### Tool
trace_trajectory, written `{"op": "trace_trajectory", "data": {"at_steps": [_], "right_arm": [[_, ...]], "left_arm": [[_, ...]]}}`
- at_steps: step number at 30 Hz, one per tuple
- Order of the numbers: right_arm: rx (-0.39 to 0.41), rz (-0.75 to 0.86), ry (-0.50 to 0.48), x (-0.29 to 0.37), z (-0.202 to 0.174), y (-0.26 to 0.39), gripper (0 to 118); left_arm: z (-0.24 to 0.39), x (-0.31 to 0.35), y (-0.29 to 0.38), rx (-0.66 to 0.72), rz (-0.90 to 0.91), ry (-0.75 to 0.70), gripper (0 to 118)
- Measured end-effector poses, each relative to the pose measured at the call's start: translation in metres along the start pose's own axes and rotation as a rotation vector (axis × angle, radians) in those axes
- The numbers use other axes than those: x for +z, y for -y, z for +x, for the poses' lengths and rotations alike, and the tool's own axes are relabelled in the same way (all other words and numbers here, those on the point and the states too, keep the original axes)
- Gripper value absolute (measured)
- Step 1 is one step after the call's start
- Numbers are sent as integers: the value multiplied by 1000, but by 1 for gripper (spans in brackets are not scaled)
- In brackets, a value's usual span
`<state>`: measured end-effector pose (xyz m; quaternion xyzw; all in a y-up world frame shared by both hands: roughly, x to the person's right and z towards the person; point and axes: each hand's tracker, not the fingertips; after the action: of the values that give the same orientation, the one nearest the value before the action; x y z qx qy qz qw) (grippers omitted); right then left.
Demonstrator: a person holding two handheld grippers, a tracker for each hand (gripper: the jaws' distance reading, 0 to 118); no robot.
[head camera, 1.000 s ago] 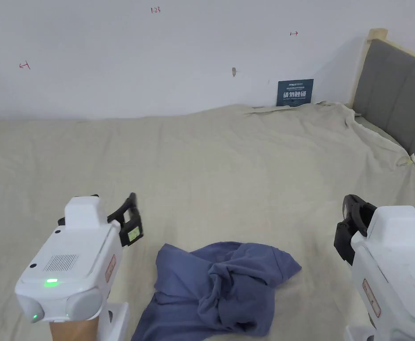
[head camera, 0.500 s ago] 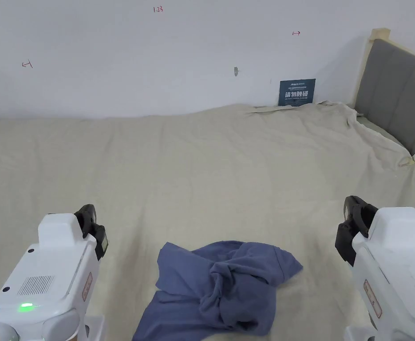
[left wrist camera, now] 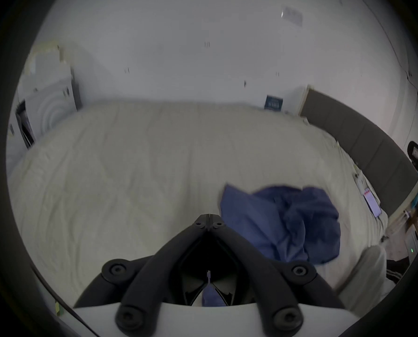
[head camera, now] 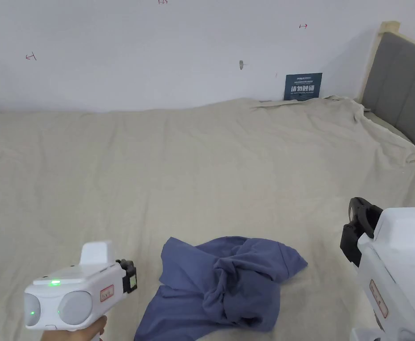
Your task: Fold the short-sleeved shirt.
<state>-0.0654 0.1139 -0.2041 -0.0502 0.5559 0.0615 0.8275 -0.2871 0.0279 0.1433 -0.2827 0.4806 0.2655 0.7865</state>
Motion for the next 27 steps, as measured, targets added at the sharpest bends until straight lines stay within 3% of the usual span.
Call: {"op": "trace_trajectory", "data": {"at_steps": [2,4,5,6,7,9,15,17,19,21,23,24,25,27], "right_arm": [[0,-8,-4,-1,-1,2,0],[-1,-17,-8,-3,-2,5,0],[-3,-22,-11,-3,-2,7,0],[-4,-28,-13,-4,-2,8,0],[-3,-33,-15,-5,-3,10,0],[-2,-46,-20,-7,-4,13,0],[-4,-72,-36,-12,-5,19,0],[-4,-77,-40,-14,-6,20,0],[-4,-84,-42,-16,-5,22,0],[-4,-93,-43,-18,-4,24,0],[-7,-107,-44,-22,-3,27,0],[-12,-120,-45,-26,-2,28,0],[-19,-134,-45,-30,0,30,0],[-35,-167,-51,-41,3,35,0]], "left_arm": [[-2,-13,12,26,-67,12,5],[-3,-25,23,25,-146,19,20],[0,-27,29,16,-180,17,35],[1,-30,34,19,-189,14,63],[3,-35,40,13,-207,3,79],[6,-43,52,-13,-249,-22,97],[21,-52,70,-60,-296,-64,93],[27,-54,73,-59,-330,-68,73],[34,-55,78,-80,-342,-80,66],[38,-53,80,-124,-323,-87,42],[43,-51,78,-134,-319,-76,36],[45,-50,77,-141,-306,-44,16],[46,-51,76,-128,-300,7,3],[50,-50,74,-137,-294,-12,3]]}}
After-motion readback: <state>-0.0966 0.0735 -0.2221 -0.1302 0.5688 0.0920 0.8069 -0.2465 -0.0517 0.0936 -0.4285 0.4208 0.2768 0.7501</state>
